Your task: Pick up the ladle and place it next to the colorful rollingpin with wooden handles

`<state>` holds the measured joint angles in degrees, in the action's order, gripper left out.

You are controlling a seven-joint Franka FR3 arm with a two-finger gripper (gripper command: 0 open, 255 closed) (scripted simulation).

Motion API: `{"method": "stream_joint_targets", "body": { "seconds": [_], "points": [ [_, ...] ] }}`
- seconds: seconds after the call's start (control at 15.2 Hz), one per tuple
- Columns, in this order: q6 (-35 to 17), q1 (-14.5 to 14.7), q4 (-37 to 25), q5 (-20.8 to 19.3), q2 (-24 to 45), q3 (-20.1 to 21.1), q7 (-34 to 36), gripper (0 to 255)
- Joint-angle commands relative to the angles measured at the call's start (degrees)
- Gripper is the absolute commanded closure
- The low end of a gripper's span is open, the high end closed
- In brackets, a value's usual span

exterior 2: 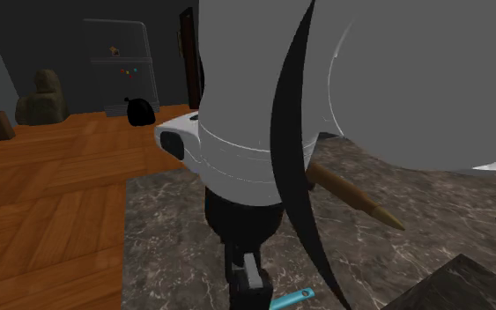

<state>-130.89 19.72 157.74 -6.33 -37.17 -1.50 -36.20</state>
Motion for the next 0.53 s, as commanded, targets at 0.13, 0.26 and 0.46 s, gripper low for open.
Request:
{"method": "stream_joint_targets", "body": {
  "seconds": [0.13,0.26,0.46],
  "points": [
    [-9.0,4.5,5.33,-0.56,3.52,-1.1,-8.07,0],
    [-10.43,4.61,5.76,-0.71,4.52,-1.2,-8.32,0],
    [-13.81,4.37,6.45,-1.05,7.21,-1.28,-8.14,0]
  ]
}}
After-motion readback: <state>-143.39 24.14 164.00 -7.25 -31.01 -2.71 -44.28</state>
